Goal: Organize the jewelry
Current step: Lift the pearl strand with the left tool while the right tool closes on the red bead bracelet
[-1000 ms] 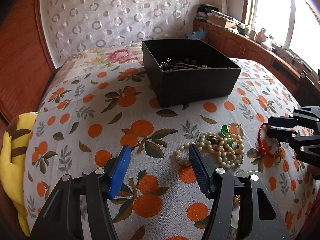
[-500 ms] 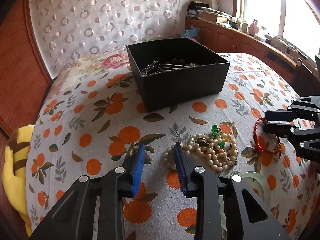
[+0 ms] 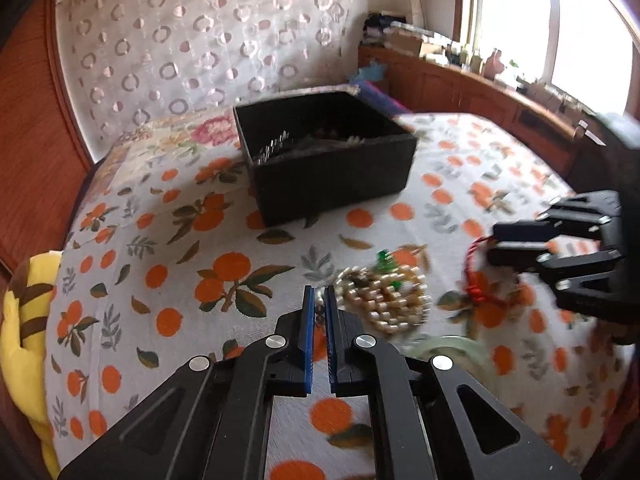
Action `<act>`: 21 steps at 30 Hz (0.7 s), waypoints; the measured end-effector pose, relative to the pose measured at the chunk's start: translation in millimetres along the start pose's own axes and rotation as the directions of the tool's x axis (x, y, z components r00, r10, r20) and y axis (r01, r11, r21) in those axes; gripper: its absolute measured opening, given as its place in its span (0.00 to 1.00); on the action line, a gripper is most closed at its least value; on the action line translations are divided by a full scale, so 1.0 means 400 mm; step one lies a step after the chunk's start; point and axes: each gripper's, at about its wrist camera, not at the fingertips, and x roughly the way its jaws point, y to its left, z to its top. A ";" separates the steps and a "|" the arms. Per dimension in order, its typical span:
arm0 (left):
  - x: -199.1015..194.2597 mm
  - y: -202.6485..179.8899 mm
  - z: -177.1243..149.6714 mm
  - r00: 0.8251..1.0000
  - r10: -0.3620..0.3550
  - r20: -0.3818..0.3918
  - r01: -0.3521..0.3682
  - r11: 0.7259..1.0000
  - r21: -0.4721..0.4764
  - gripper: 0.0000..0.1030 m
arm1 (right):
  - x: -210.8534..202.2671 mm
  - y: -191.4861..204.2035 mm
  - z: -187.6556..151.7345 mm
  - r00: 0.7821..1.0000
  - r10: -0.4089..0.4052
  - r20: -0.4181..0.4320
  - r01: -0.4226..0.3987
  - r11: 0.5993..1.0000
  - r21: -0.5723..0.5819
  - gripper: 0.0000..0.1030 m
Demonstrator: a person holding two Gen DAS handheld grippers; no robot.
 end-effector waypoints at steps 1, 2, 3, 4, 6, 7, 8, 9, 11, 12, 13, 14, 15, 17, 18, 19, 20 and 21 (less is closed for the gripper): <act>-0.021 -0.001 0.000 1.000 -0.003 0.019 0.003 1.000 -0.010 0.04 | 0.000 0.000 0.000 1.000 0.001 0.000 -0.001 1.000 0.001 0.24; -0.036 0.001 0.001 0.999 -0.008 0.033 0.008 1.000 -0.019 0.04 | 0.000 0.000 0.000 1.000 0.001 0.000 -0.001 1.000 0.001 0.24; -0.053 0.002 0.003 0.999 -0.015 0.050 0.017 0.999 -0.028 0.04 | 0.001 0.000 0.000 1.000 0.001 0.000 -0.001 1.000 0.001 0.24; -0.075 0.003 0.005 0.997 -0.021 0.068 0.024 0.999 -0.036 0.04 | 0.001 0.001 0.000 1.000 0.000 0.000 0.000 1.000 0.000 0.24; -0.106 0.004 0.009 0.995 -0.017 0.097 0.021 0.999 -0.044 0.04 | 0.000 0.000 0.000 1.000 0.000 0.000 0.000 1.000 0.000 0.24; -0.122 0.003 0.010 0.993 -0.005 0.116 0.010 0.999 -0.047 0.04 | 0.001 0.000 0.001 1.000 -0.001 0.000 0.001 1.000 -0.001 0.24; -0.139 0.004 0.009 0.991 0.000 0.132 0.007 0.999 -0.053 0.04 | 0.000 0.000 0.000 1.000 0.000 0.000 0.000 1.000 0.000 0.24; -0.149 0.004 0.011 0.990 -0.003 0.141 0.012 0.998 -0.060 0.04 | 0.000 0.000 0.000 1.000 0.000 0.000 0.000 1.000 0.000 0.24; -0.172 0.003 0.014 0.987 -0.011 0.163 0.022 0.997 -0.070 0.04 | 0.000 0.000 0.000 1.000 0.000 0.000 0.000 1.000 0.000 0.24; -0.175 0.003 0.016 0.986 -0.007 0.166 0.019 0.998 -0.068 0.04 | 0.001 -0.001 0.001 1.000 0.000 0.000 0.000 1.000 0.000 0.24; -0.183 0.002 0.020 0.985 -0.005 0.173 0.017 0.998 -0.066 0.04 | 0.001 0.000 0.000 1.000 0.000 0.000 0.000 1.000 0.000 0.24; -0.191 0.002 0.023 0.984 -0.006 0.177 0.018 0.998 -0.066 0.04 | 0.001 0.000 0.000 1.000 0.000 0.000 0.000 1.000 0.000 0.24; -0.196 0.003 0.025 0.983 -0.006 0.182 0.019 0.998 -0.066 0.04 | 0.001 0.001 0.001 1.000 -0.001 0.000 0.001 1.000 -0.001 0.24; -0.211 0.005 0.027 0.980 -0.008 0.198 0.022 0.997 -0.071 0.04 | 0.001 0.000 0.000 1.000 0.000 0.000 0.000 1.000 0.000 0.24; -0.217 0.005 0.029 0.979 -0.008 0.205 0.024 0.997 -0.072 0.04 | 0.001 0.001 0.000 1.000 0.000 0.000 0.000 1.000 0.000 0.24; -0.227 0.005 0.033 0.977 -0.006 0.215 0.022 0.997 -0.073 0.04 | 0.001 0.001 0.001 1.000 -0.001 0.000 0.001 1.000 -0.001 0.24; -0.232 0.006 0.035 0.975 -0.005 0.221 0.022 0.997 -0.074 0.04 | 0.001 0.001 0.000 1.000 -0.001 0.000 0.001 1.000 -0.001 0.24; -0.237 0.005 0.037 0.974 -0.005 0.226 0.023 0.997 -0.074 0.04 | 0.001 0.001 0.000 1.000 -0.001 0.000 0.001 1.000 -0.001 0.24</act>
